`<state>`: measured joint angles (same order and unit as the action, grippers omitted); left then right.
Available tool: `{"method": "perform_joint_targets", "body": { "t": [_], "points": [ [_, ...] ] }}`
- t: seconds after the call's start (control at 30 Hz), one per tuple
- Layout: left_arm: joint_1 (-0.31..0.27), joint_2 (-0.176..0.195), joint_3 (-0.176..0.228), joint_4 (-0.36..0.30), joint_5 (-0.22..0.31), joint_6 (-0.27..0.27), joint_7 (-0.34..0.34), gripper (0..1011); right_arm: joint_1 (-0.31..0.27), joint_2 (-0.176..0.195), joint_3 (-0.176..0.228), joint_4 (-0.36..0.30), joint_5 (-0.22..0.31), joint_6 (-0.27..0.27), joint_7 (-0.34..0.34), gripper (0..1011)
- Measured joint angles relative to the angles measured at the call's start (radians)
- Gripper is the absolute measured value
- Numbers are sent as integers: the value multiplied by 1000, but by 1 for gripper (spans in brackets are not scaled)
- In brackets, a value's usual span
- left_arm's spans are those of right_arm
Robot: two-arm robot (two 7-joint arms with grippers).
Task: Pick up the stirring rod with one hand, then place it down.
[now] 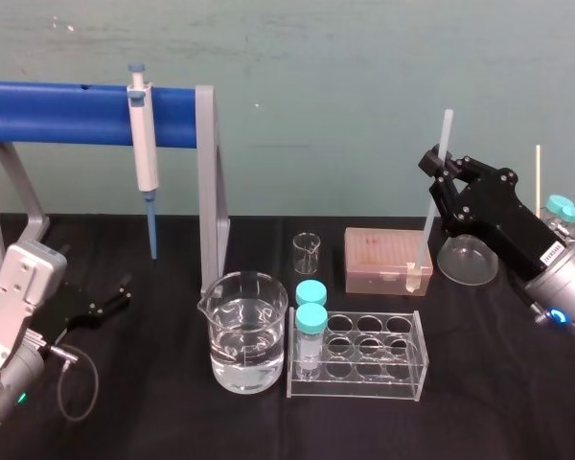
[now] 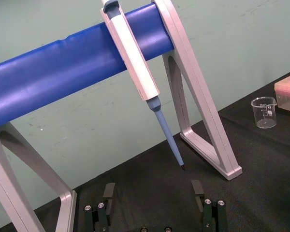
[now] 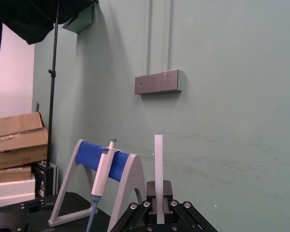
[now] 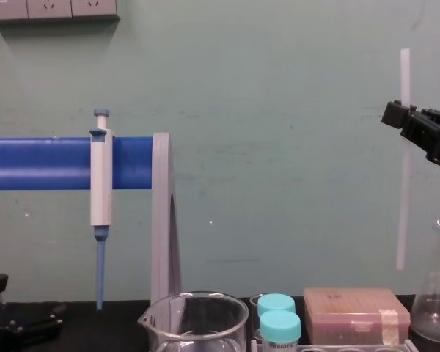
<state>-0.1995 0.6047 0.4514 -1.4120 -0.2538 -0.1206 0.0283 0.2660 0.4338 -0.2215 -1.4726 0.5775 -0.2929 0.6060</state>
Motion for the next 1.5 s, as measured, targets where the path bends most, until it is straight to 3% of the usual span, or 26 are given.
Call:
{"method": "perform_joint_targets", "body": {
  "t": [0.23,0.53,0.73,1.27,1.5],
  "points": [
    [0,0,0,0,0,0,0,1000,0,4,-2,2,10,-2,12,72],
    [0,0,0,0,0,0,0,1000,-13,36,-19,30,115,-3,144,72],
    [0,0,0,0,0,0,0,1000,-29,59,-39,61,153,-3,200,72],
    [0,0,0,0,0,0,0,1000,-2,46,-91,178,151,-54,250,72],
    [0,0,0,0,0,0,0,1000,10,39,-109,216,121,-87,267,72]
  ]
}}
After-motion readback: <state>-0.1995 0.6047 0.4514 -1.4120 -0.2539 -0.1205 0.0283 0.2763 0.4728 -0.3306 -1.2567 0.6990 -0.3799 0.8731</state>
